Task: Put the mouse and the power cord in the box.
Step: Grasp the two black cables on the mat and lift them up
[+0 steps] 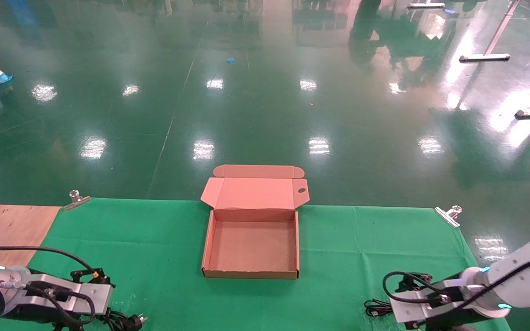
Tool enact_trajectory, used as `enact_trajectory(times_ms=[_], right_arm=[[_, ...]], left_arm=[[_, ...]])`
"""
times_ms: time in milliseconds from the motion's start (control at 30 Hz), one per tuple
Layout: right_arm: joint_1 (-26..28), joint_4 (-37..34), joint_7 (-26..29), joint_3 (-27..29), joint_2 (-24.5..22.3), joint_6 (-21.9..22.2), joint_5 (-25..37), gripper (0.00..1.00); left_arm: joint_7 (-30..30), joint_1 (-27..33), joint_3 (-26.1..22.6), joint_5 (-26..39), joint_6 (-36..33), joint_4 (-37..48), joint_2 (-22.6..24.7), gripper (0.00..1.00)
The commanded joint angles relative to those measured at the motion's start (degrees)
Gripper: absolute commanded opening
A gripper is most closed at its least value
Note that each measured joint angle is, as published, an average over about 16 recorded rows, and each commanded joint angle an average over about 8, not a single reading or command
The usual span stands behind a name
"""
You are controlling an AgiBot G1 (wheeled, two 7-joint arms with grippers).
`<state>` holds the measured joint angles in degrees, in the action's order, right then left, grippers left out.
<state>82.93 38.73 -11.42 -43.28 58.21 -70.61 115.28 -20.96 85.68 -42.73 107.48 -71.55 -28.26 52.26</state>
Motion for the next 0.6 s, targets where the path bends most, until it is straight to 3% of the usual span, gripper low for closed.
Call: enact_trajectory(times_ms=[33,333,600], right_arm=[[0.70,-3.87,-2.00,-0.28,1.69,1.91,0.65,1.00],[3.53,-17.00,-9.77,0.28,6.50,6.61,-0.45,1.00],[5.43,-24.37,-14.40,0.46,8.58,8.55,-0.85,1.00]], left_arm=[[-2.12,0.75,-0.29,0.40,0.50,3.28,1.02,1.00],[-9.10,3.29,-0.21,0.38,3.25,13.72,3.84,1.00],[-13.71,4.35,0.93,-1.33,4.83,19.27,5.07,1.00]])
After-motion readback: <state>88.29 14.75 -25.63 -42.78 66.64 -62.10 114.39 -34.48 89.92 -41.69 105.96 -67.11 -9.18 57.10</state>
